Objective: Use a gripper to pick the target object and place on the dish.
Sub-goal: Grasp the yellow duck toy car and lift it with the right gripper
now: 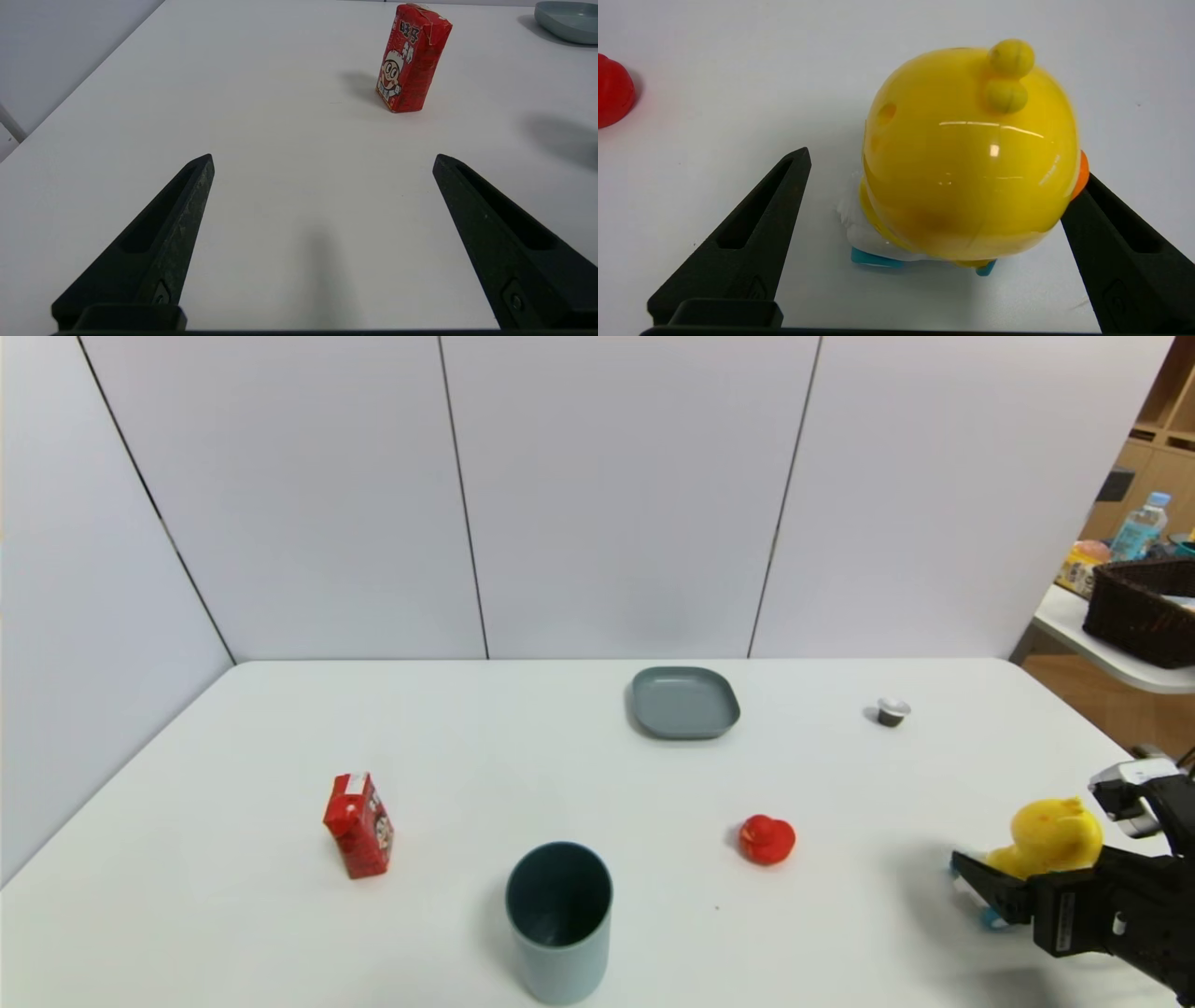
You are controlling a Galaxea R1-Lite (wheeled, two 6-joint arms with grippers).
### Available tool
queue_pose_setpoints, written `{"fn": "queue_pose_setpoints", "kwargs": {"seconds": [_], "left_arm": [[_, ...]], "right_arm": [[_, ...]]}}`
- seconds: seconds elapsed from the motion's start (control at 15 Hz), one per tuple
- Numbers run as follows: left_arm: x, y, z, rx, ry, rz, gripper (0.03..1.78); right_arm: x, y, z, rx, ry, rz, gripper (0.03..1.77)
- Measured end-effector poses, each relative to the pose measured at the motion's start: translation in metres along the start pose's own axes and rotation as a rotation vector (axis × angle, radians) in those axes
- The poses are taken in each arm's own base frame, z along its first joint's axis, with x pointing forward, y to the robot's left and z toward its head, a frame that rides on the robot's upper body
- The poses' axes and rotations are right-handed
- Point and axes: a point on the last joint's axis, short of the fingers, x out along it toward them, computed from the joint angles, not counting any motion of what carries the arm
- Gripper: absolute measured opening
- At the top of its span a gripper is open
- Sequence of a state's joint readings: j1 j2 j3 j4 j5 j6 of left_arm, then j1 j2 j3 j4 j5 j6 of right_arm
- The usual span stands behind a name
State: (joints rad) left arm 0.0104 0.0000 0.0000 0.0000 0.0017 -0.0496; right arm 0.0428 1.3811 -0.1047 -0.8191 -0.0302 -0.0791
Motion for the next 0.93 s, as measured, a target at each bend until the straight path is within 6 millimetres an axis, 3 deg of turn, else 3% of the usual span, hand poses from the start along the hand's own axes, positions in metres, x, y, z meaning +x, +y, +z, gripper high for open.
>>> {"fn": "queue_pose_setpoints", "kwargs": {"seconds": [0.93], "left_arm": [[0.000, 0.000, 0.000, 0.000, 0.000, 0.000, 1.69]], "right_arm": [[0.018, 0.000, 0.002, 0.003, 0.035, 0.001, 1.71]]}}
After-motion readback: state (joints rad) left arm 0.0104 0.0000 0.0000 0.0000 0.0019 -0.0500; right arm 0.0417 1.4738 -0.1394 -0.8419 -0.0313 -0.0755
